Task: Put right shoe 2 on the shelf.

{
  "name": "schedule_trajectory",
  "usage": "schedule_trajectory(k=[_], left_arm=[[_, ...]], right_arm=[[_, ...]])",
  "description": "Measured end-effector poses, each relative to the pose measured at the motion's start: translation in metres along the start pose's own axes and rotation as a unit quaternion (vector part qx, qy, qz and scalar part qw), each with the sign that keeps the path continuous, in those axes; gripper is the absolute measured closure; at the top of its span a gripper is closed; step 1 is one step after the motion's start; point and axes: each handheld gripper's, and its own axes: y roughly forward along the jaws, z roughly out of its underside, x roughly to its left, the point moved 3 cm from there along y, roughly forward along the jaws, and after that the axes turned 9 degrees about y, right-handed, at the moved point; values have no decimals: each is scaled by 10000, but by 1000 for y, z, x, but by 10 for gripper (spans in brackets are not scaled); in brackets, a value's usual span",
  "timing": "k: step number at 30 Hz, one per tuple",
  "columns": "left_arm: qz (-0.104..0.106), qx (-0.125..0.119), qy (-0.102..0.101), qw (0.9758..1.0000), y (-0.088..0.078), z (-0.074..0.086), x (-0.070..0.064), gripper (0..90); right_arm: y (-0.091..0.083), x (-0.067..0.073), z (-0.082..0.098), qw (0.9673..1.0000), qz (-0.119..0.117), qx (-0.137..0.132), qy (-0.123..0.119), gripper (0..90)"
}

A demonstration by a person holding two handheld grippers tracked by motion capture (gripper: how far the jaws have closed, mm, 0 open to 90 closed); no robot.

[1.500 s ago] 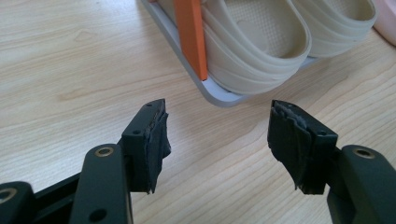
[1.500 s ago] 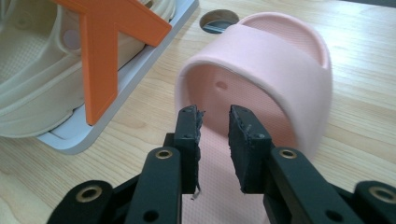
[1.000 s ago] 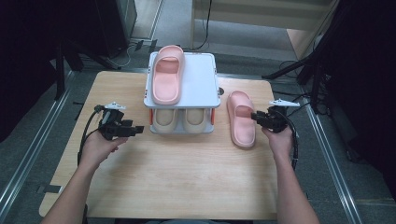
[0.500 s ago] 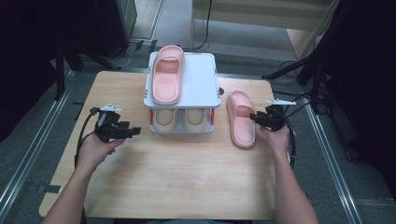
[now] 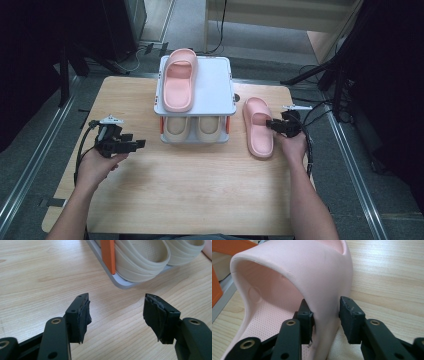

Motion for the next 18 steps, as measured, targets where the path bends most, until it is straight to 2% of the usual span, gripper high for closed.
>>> schedule_trajectory(k=[7,11,16,18], left_arm=[[-13,26,11,10000,0,1,0,383],[5,56,26,10000,1,2,-1,383],[8,60,17,10000,1,2,0,383],[10,69,23,10000,2,2,-1,383]], right_arm=[[0,2,-2,9998,175,-20,-35,740],[-1,5,-2,9996,246,-18,-135,798],[-3,7,-4,9998,146,59,93,832],[-3,9,-5,9998,181,93,23,837]])
